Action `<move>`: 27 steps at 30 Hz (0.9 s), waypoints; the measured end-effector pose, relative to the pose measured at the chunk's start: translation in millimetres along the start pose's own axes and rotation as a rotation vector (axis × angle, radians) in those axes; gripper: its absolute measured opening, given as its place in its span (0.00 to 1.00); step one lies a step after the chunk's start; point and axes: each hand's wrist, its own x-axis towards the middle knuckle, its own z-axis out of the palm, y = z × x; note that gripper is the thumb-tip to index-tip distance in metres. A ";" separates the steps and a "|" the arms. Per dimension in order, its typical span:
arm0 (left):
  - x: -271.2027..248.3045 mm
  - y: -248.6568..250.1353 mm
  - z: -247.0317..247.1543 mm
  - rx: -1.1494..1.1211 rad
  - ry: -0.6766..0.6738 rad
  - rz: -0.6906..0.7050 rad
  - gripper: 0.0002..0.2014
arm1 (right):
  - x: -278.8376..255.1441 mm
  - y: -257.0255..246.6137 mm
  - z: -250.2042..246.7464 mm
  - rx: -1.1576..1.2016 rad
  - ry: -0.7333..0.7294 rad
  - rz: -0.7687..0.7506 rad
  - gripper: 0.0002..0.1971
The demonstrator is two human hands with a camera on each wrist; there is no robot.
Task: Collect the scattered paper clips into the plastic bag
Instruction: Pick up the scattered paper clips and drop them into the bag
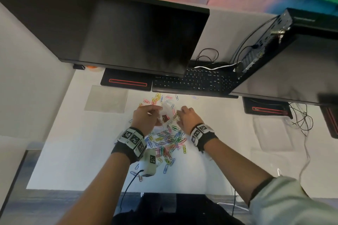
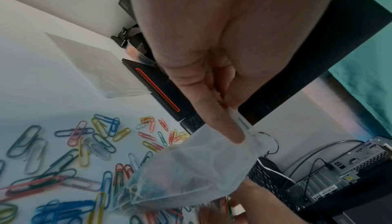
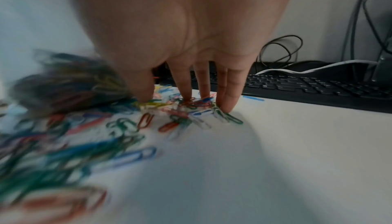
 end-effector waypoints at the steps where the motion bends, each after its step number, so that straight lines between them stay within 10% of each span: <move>1: -0.3 -0.8 0.1 -0.006 -0.002 -0.004 0.11 | -1.6 1.3 0.2 0.007 0.013 0.006 0.13; 7: -2.4 0.0 2.0 -0.008 -0.017 -0.009 0.11 | -0.8 10.5 -18.5 0.275 0.040 0.236 0.09; 12: 0.7 -0.2 7.9 0.006 -0.029 -0.009 0.12 | -20.6 17.2 -52.4 1.336 0.069 0.631 0.07; 16: 1.1 1.4 18.3 0.018 -0.034 -0.003 0.11 | -29.7 2.6 -79.3 1.988 0.025 0.555 0.14; 21: -0.4 5.5 28.5 0.041 -0.035 0.003 0.11 | -29.5 -21.7 -89.5 1.857 -0.025 0.467 0.08; 27: 0.4 7.6 31.5 0.095 -0.030 0.040 0.11 | -24.7 -41.7 -78.2 0.998 0.106 0.335 0.09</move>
